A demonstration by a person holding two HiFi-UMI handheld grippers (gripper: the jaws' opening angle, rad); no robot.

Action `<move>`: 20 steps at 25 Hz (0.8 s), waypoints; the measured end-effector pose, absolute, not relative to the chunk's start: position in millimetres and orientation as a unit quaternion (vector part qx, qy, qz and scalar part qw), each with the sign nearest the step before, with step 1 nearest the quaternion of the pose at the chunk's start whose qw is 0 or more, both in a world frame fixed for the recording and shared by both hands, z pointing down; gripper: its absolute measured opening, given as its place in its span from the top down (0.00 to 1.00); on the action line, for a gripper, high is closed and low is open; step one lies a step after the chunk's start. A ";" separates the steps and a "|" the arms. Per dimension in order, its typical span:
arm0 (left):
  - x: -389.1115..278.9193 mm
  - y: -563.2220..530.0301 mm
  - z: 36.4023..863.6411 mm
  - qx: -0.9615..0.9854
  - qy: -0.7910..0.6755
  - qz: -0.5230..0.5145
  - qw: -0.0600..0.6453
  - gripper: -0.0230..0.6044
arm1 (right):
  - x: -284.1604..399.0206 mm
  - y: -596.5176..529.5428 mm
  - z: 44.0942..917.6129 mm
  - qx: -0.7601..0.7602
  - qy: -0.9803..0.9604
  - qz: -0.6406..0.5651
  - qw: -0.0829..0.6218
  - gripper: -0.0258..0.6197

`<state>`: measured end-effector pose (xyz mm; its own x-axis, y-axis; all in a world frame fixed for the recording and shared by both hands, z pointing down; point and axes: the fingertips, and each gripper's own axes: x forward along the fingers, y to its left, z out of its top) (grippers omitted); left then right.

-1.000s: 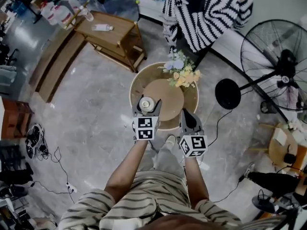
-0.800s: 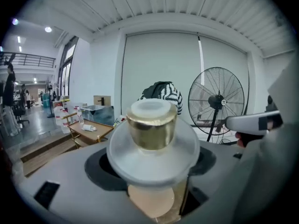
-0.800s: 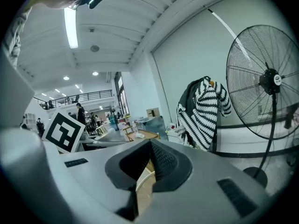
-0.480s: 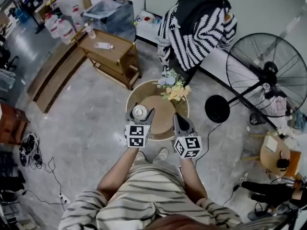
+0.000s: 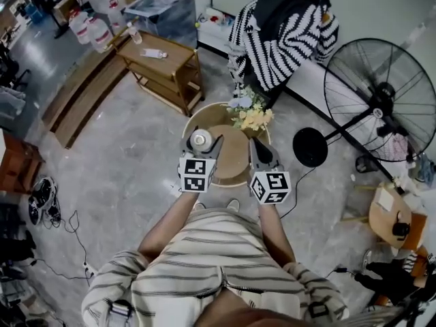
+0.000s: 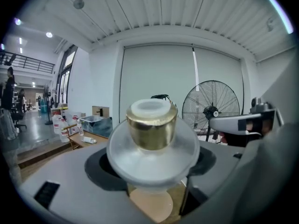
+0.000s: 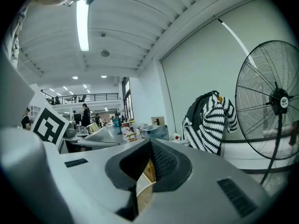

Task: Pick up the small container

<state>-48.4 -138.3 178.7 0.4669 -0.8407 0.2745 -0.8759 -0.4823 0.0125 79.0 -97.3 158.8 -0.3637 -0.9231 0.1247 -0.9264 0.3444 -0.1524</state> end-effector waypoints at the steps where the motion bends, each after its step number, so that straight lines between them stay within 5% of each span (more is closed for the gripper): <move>1: -48.5 -136.8 177.1 0.853 -0.503 0.115 0.075 0.44 | 78.7 -96.3 158.6 0.563 -0.820 0.098 0.009 0.95; 20: -47.0 -128.1 169.3 0.853 -0.505 0.112 0.063 0.44 | 85.4 -87.9 156.5 0.568 -0.819 0.085 0.007 0.95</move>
